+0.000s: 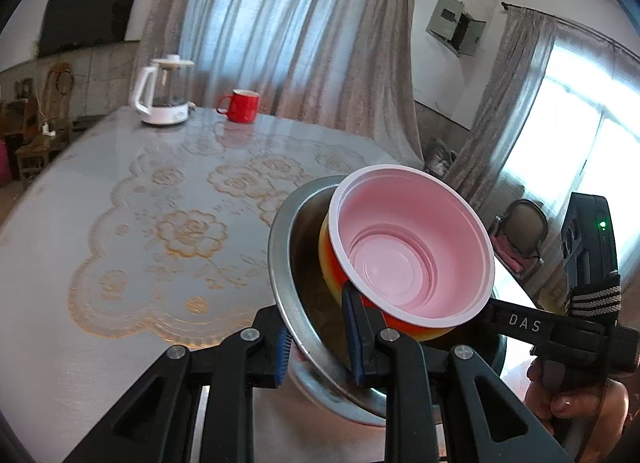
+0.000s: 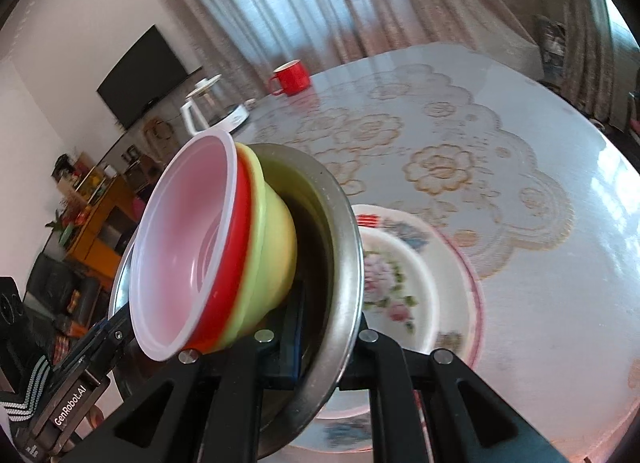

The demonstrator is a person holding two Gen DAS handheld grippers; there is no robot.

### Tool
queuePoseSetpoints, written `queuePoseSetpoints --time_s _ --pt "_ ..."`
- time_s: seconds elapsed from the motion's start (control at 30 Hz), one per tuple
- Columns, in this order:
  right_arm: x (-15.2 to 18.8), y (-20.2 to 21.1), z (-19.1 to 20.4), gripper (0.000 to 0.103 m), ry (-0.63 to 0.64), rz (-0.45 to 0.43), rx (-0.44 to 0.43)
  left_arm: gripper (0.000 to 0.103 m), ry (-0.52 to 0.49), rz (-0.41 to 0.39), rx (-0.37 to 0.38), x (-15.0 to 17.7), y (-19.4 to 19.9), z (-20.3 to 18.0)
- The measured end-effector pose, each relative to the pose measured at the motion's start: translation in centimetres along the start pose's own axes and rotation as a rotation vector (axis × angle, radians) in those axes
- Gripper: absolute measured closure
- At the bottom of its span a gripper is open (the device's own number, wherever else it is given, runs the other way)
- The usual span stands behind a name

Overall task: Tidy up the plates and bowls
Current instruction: 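Carry the steel bowl with both grippers over the plate stack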

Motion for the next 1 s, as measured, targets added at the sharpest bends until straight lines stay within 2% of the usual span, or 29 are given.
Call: queuePoseSetpoints --time_s 0.27,0.77,1.0 --pt "0.3 -1.0 -2.9 0.094 -0.051 0.03 0.025 0.079 -0.033 0.046 -0.012 0.8 -1.9 -1.5" --pt "0.8 -2.4 -4.7 0.092 -0.102 0.072 0.054 0.078 -0.055 0.101 -0.047 2.0 -4.7 -1.6" --pt "0.9 -2.4 -4.7 0.089 -0.106 0.061 0.042 0.076 -0.046 0.115 -0.054 2.4 -5.1 -1.3"
Point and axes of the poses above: each gripper's, at about its wrist camera, not at the fingertips, and y roughly against the way its jaws point, z to its left, x to its underside, the point moved 1 cm from there along -y, roughly the way its jaws point, and after that the axes turned 3 degrees about -x, right-handed, at the moved point
